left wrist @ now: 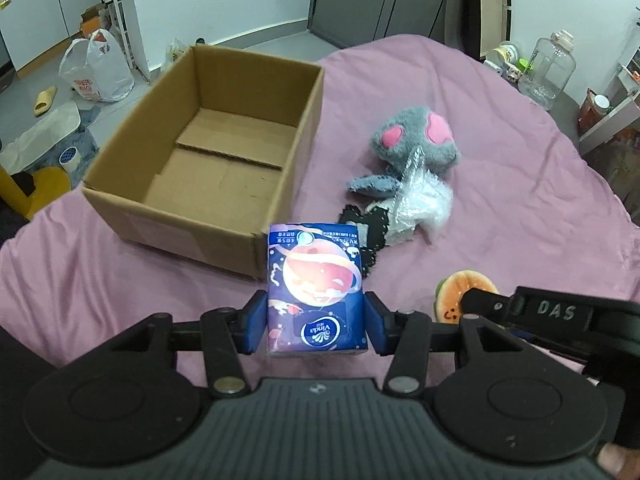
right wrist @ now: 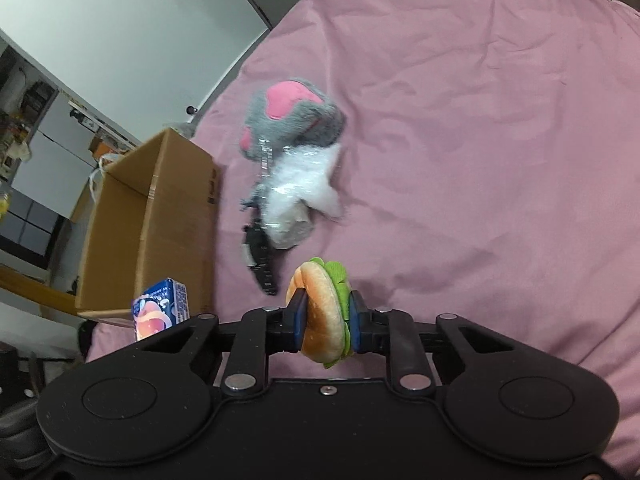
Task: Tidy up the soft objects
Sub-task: 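Carry the tissue pack into the box with the left tool while the right tool carries the hamburger there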
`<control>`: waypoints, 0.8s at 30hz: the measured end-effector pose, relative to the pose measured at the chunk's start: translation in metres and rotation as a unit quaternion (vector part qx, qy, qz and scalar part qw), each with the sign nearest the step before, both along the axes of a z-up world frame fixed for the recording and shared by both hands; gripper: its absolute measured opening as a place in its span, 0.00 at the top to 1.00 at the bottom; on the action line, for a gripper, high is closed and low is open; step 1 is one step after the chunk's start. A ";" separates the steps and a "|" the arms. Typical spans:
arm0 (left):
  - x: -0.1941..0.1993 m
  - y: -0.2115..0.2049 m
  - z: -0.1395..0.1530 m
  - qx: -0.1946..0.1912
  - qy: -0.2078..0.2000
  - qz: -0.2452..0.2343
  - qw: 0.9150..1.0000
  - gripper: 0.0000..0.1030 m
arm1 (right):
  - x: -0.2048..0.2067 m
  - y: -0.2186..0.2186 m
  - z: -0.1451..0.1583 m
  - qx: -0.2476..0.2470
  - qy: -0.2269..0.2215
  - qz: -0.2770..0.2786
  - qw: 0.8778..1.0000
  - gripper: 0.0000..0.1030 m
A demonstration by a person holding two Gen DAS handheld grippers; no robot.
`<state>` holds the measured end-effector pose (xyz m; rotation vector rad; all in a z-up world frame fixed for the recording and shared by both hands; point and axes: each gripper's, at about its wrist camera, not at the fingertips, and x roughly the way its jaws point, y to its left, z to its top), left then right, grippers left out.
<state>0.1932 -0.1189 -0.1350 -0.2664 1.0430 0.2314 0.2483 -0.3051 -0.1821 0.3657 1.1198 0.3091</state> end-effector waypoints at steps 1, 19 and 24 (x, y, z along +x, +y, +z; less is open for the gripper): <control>-0.001 0.005 0.004 -0.002 -0.001 0.001 1.000 0.52 | -0.002 0.003 0.007 -0.002 -0.006 0.000 1.000 0.79; -0.013 0.071 0.042 -0.031 -0.033 -0.024 0.999 0.52 | -0.022 0.053 0.073 -0.016 -0.064 -0.009 0.998 0.79; -0.014 0.092 0.042 -0.041 -0.036 -0.023 0.998 0.52 | -0.023 0.071 0.078 -0.015 -0.071 -0.011 0.997 0.79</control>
